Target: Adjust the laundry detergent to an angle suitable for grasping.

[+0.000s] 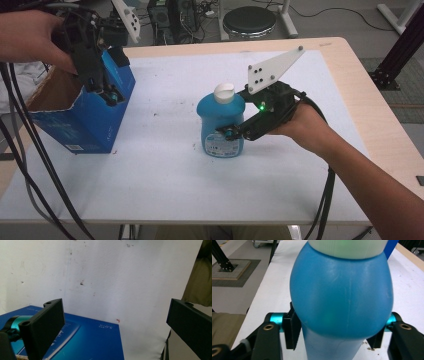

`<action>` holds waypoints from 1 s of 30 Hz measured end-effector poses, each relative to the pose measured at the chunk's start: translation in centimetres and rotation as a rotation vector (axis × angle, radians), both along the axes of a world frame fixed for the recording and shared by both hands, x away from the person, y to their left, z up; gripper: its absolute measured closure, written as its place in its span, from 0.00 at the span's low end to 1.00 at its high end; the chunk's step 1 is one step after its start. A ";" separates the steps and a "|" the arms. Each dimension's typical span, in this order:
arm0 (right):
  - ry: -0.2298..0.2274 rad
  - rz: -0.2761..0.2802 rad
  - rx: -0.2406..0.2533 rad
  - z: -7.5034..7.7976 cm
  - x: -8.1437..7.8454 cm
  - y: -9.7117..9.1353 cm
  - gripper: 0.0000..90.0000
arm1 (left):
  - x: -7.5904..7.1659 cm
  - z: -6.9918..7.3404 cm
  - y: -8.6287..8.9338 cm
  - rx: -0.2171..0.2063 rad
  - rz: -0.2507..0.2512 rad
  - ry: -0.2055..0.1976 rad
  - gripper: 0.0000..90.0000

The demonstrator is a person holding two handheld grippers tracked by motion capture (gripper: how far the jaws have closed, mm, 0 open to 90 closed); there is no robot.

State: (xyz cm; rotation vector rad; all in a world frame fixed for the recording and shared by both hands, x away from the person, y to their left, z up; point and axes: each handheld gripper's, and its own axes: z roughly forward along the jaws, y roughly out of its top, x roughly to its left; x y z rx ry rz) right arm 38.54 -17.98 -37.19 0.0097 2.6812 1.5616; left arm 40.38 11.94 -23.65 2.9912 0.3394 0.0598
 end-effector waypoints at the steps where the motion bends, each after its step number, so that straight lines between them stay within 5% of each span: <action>1: -0.001 -0.003 0.001 0.0 0.0 0.0 0.41 | 0.0 0.0 0.0 -0.001 0.000 0.001 0.02; 11: 0.012 -0.016 0.013 0.2 0.0 -0.1 0.35 | 0.0 -0.1 0.0 -0.004 0.003 -0.001 0.02; 22: 0.055 -0.050 0.010 0.5 0.0 -0.1 0.14 | 0.0 0.0 0.0 -0.001 0.000 0.003 0.02; 30: 0.044 -0.066 0.002 0.8 -0.6 -0.3 0.14 | -0.1 0.0 0.0 -0.001 0.000 0.000 0.02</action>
